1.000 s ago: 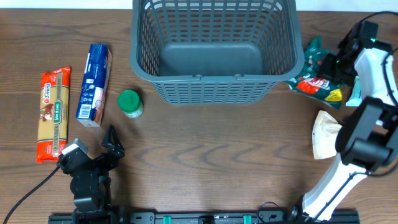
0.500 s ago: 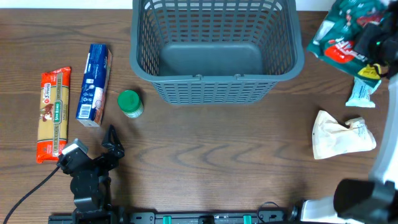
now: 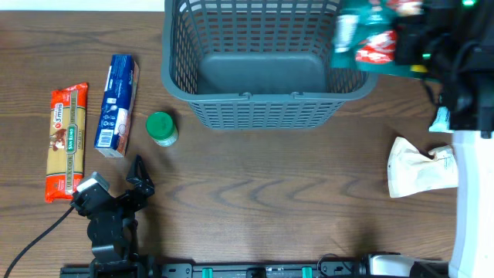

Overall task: Pack container
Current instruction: 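Carry the coffee bag left into the grey basket and release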

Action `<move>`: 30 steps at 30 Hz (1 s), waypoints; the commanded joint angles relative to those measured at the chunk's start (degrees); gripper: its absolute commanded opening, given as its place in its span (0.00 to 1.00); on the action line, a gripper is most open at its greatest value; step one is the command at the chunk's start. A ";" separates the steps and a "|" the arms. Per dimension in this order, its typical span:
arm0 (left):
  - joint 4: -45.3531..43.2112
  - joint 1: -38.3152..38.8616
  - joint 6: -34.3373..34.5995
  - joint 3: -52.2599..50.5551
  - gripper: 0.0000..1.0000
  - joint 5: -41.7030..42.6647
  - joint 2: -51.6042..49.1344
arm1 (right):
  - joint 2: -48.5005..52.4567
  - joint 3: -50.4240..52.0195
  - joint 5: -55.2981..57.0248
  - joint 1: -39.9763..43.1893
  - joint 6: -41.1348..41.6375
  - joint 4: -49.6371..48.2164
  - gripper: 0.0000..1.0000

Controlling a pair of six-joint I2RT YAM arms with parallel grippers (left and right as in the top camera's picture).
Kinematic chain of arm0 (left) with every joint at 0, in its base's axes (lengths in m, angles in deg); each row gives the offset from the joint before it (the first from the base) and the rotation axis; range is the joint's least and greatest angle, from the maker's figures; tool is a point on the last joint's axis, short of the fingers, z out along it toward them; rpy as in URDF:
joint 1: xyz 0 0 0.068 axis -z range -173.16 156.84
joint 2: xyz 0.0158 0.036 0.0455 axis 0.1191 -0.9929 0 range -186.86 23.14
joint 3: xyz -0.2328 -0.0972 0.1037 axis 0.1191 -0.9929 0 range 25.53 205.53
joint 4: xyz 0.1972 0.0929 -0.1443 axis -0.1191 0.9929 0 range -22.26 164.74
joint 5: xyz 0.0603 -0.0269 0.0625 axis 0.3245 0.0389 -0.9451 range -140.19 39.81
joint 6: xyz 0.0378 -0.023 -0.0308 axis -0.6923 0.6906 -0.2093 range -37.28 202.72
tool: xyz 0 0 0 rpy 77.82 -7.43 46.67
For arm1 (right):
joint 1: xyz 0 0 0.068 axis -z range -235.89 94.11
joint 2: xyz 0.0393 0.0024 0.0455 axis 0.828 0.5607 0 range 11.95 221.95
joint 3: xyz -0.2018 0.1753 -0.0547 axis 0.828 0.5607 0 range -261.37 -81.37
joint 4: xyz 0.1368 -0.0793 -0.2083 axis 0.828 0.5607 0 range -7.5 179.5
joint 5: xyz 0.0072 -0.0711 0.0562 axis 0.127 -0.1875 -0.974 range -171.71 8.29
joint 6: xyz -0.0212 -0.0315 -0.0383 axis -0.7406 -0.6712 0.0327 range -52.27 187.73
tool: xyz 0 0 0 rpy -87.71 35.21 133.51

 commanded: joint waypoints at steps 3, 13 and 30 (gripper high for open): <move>0.28 -0.28 0.28 -1.22 0.99 -0.24 0.35 | -2.05 -2.78 1.11 -9.99 -2.67 -5.01 0.01; 0.28 -0.28 0.26 -1.22 0.99 -0.24 0.35 | 3.37 -2.78 12.50 -18.97 -1.53 -5.27 0.01; 0.28 -0.28 0.28 -1.22 0.98 -0.24 0.35 | 15.56 -2.78 15.21 -17.03 12.44 -0.09 0.01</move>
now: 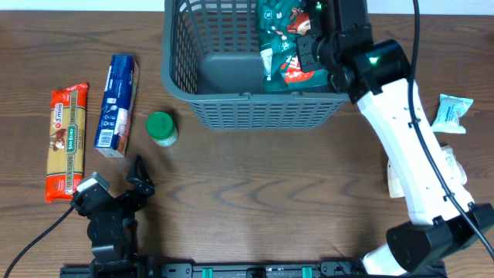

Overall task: Pack container
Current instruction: 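Carry the coffee bag left into the grey basket and release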

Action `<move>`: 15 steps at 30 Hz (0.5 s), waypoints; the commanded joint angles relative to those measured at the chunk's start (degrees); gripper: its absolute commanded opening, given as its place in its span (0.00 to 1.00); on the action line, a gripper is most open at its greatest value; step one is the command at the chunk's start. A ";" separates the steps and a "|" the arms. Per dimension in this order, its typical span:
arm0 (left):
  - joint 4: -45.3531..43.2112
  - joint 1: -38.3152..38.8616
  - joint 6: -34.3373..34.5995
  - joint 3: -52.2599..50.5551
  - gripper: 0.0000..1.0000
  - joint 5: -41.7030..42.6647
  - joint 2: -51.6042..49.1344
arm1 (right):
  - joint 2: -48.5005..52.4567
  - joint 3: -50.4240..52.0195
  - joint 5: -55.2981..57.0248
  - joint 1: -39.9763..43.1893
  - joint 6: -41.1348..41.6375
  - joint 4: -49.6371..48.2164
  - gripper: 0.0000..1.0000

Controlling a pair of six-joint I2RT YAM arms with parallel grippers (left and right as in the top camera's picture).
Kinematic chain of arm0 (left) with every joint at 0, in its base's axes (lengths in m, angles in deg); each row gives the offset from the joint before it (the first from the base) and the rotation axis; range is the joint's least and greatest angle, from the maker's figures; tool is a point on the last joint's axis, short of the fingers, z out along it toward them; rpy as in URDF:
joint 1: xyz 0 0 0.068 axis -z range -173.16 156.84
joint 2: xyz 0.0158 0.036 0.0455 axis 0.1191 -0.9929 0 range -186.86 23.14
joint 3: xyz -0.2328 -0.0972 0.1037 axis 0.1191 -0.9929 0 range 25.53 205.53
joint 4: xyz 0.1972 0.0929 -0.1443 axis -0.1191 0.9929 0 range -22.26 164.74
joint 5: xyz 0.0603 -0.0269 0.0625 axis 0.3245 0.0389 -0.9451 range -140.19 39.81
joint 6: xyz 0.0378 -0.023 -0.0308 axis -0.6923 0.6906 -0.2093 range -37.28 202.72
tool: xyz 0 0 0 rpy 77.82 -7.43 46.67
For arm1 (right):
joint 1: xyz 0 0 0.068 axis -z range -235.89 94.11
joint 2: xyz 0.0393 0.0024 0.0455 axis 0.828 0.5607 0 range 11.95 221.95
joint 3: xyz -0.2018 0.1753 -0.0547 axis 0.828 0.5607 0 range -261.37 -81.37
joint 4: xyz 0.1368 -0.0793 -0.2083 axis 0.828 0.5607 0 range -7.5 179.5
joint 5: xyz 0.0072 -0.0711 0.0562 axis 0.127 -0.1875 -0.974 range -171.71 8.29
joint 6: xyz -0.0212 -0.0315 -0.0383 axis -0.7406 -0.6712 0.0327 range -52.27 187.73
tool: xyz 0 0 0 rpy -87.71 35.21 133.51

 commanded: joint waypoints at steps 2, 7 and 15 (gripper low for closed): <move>0.28 -0.28 0.28 -1.22 0.99 -0.24 0.35 | 1.77 -2.73 2.34 2.01 10.78 1.51 0.01; 0.28 -0.28 0.28 -1.22 0.99 -0.24 0.35 | 5.40 -2.73 2.12 3.45 12.57 4.31 0.01; 0.28 -0.28 0.28 -1.22 0.99 -0.24 0.35 | 6.62 -2.71 1.42 3.61 11.82 4.46 0.02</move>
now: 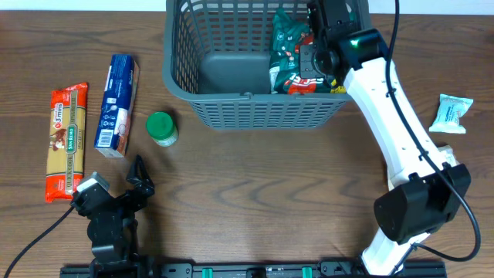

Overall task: Pack container
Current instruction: 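Carry the coffee bag left into the grey basket and release, then move the right gripper to the cream pouch and grasp it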

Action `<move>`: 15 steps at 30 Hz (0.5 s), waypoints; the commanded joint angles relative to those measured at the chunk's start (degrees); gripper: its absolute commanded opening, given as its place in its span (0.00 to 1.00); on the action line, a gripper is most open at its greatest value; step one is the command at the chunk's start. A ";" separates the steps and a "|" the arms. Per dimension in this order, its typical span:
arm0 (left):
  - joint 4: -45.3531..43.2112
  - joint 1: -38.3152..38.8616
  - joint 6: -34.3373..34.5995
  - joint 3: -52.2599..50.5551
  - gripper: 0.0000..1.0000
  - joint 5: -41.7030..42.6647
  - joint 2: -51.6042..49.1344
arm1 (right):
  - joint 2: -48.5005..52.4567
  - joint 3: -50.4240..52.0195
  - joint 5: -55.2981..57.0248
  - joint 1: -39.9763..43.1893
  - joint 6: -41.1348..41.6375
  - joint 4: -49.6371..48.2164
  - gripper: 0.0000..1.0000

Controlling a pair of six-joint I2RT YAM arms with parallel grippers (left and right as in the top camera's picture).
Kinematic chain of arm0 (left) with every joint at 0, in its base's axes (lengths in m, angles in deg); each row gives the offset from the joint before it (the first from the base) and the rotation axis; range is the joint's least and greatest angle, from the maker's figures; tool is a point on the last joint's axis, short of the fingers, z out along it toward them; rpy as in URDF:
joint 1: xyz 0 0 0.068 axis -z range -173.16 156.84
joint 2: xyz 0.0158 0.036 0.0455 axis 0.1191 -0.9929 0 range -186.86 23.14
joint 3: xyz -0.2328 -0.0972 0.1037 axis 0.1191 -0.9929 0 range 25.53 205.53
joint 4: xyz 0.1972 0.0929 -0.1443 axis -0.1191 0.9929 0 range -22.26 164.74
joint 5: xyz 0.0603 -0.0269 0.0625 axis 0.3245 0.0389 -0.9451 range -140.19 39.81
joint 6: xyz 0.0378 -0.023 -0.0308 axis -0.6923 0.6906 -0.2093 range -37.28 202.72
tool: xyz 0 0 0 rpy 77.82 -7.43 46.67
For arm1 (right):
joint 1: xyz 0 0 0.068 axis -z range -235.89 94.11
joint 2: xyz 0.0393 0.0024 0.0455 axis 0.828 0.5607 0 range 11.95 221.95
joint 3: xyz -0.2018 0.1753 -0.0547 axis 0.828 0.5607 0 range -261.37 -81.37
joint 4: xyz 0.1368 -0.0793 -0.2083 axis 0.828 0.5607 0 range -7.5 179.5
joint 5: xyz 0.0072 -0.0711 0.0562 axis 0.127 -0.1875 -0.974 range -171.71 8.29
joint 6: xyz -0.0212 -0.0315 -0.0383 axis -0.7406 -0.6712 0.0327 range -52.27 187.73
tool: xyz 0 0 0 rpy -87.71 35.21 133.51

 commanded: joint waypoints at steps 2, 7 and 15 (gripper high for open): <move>0.28 -0.28 0.31 -1.20 0.99 -0.24 0.35 | -1.92 -2.69 0.98 0.52 0.09 -1.57 0.05; 0.28 -0.28 0.31 -1.22 0.99 -0.24 0.35 | -1.95 -2.69 -2.56 0.46 -4.44 -2.62 0.99; 0.28 -0.28 0.31 -1.22 0.99 -0.24 0.35 | -2.05 -9.05 -1.70 0.63 -3.65 -1.03 0.99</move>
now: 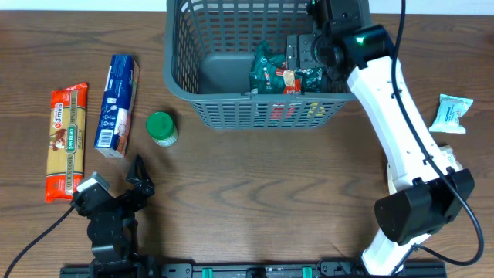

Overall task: Pack container
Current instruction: 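Move the right gripper to the cream pouch and grasp it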

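Observation:
The grey plastic basket [255, 108] stands at the back middle of the table. A green and red snack bag [272, 74] lies flat on its floor. My right gripper [299, 52] hangs inside the basket just above the bag's right part, its jaws open and nothing between them. At the front left my left gripper [141, 174] rests low over the table, open and holding nothing.
Left of the basket lie an orange pasta packet [65, 143], a blue box [116, 104] and a green-lidded jar [162, 128]. A small white and teal packet [449, 113] sits at the right edge. A white bag [451, 164] shows partly behind the right arm.
The snack bag stood upright in my right gripper at the basket's right side; now it lies flat on the basket floor, let go. The gripper stays over it. The left arm is unchanged.
My right gripper held the snack bag outside the basket's right rim. Then it was over the basket with the bag, then lower inside with the bag upright. Now the bag lies released on the basket floor. The left arm stayed put throughout.

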Action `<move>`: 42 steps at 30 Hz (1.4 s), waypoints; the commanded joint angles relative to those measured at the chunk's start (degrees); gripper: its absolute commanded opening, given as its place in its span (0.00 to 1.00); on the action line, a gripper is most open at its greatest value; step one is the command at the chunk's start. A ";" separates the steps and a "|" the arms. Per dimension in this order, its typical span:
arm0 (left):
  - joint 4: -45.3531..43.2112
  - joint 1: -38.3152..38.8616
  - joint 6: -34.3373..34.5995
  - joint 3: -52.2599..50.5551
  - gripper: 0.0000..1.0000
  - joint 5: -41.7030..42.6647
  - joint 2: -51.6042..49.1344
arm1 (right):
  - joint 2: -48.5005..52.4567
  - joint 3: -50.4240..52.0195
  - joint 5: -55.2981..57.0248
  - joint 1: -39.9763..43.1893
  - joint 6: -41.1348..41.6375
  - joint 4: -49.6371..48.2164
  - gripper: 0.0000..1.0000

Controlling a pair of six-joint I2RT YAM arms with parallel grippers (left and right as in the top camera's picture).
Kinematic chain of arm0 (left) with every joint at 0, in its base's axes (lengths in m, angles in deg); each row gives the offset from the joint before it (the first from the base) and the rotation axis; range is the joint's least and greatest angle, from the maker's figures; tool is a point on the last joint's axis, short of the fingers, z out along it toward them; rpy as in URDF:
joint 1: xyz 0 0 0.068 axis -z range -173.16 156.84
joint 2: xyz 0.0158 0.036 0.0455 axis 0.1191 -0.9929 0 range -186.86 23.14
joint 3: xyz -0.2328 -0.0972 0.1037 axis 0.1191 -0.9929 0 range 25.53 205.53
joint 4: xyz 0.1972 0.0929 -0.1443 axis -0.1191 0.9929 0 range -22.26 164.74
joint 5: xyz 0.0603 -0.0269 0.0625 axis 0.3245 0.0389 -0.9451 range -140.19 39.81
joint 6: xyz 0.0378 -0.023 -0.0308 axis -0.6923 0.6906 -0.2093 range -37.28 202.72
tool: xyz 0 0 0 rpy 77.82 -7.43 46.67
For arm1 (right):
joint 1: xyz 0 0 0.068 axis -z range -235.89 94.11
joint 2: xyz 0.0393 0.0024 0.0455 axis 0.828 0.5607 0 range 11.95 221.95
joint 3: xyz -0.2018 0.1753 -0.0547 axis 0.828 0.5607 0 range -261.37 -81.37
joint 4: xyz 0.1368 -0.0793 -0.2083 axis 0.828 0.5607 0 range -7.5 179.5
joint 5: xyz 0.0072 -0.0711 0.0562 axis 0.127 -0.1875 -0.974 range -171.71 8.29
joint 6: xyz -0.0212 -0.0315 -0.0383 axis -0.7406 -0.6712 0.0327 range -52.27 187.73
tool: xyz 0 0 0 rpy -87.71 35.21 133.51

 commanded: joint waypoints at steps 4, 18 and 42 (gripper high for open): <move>0.31 -0.28 0.28 -1.22 0.98 -0.24 0.35 | -1.81 -12.61 8.79 2.14 10.29 5.79 0.99; 0.31 -0.28 0.26 -1.22 0.99 -0.24 0.35 | -1.81 -20.92 17.09 24.06 45.94 26.75 0.99; 0.31 -0.28 0.28 -1.20 0.99 -0.24 0.35 | -1.70 -2.51 12.02 39.06 61.55 33.38 0.99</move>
